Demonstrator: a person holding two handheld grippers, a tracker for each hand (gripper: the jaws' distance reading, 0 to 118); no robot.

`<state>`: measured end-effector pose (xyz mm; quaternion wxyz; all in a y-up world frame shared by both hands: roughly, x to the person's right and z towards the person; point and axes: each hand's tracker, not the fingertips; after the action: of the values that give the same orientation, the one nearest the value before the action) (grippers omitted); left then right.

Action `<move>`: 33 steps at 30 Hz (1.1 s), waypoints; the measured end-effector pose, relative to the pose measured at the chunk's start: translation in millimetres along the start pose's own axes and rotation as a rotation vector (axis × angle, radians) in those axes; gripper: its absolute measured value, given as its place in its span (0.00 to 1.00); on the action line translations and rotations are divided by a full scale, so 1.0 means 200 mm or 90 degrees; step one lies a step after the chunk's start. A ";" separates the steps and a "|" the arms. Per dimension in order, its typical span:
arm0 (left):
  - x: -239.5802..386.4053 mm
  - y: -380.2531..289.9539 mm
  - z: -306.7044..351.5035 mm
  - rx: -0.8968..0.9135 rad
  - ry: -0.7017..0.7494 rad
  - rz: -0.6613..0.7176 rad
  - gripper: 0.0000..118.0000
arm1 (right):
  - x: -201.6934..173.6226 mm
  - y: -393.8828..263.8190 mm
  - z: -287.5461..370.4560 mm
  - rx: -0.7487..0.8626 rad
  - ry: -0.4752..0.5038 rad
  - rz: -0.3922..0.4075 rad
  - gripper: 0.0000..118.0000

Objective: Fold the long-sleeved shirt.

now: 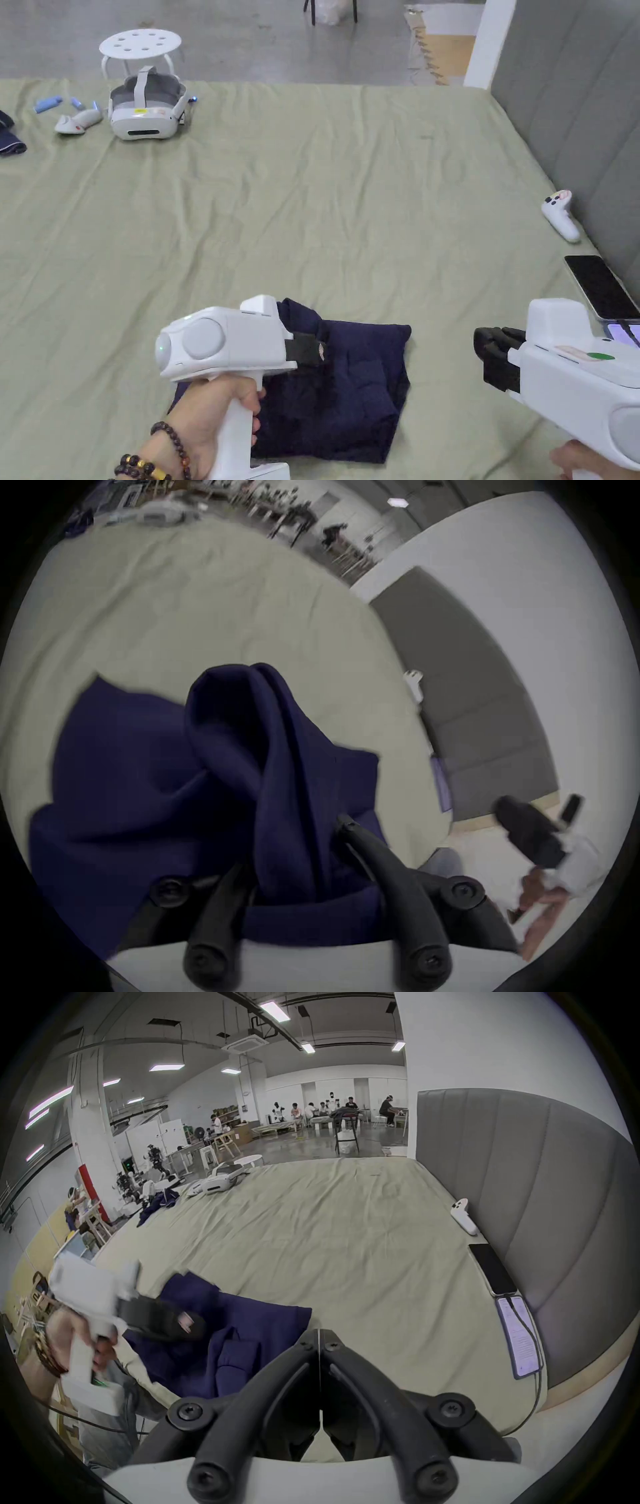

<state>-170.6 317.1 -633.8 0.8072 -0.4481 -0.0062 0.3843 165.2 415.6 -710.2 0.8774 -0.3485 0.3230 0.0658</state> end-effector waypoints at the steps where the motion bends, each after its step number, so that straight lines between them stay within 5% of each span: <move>1: -0.02 -0.01 -0.04 0.003 -0.003 0.000 0.25 | 0.02 0.00 0.01 0.001 -0.002 -0.004 0.00; 4: -0.03 -0.03 -0.04 0.047 -0.092 0.016 0.64 | 0.05 -0.01 0.06 0.004 -0.012 -0.012 0.00; 7: 0.02 -0.01 0.01 0.036 -0.088 0.014 0.82 | 0.05 -0.03 0.07 -0.002 -0.022 -0.009 0.00; 15: 0.04 0.07 0.47 0.161 -0.096 -0.036 0.84 | 0.01 -0.03 0.07 -0.003 -0.011 -0.009 0.00; 17: 0.02 0.08 0.60 0.180 -0.091 -0.029 0.75 | -0.01 -0.02 0.06 -0.002 -0.011 -0.005 0.00; 18: 0.00 0.08 0.65 0.193 -0.083 -0.030 0.61 | -0.02 -0.02 0.06 -0.002 -0.010 -0.002 0.00; 19: -0.02 0.08 0.70 0.208 -0.064 -0.042 0.31 | -0.01 -0.02 0.04 -0.003 -0.008 -0.001 0.00; 20: 0.00 0.06 0.72 0.224 -0.033 -0.063 0.17 | -0.02 -0.02 0.04 -0.005 -0.006 0.000 0.00; 22: -0.01 0.03 0.73 0.238 0.052 -0.106 0.07 | -0.03 -0.02 0.03 -0.006 -0.001 0.001 0.00; 28: -0.01 -0.13 0.52 0.217 0.212 -0.242 0.03 | -0.03 -0.05 -0.01 -0.014 0.006 0.008 0.00; 33: 0.06 -0.26 0.25 0.148 0.156 -0.258 0.03 | -0.02 -0.06 -0.02 -0.017 0.004 0.007 0.00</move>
<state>-148.4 344.4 -570.9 0.9084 -0.3850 0.0463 0.1561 164.1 404.8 -702.7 0.8712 -0.3589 0.3267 0.0739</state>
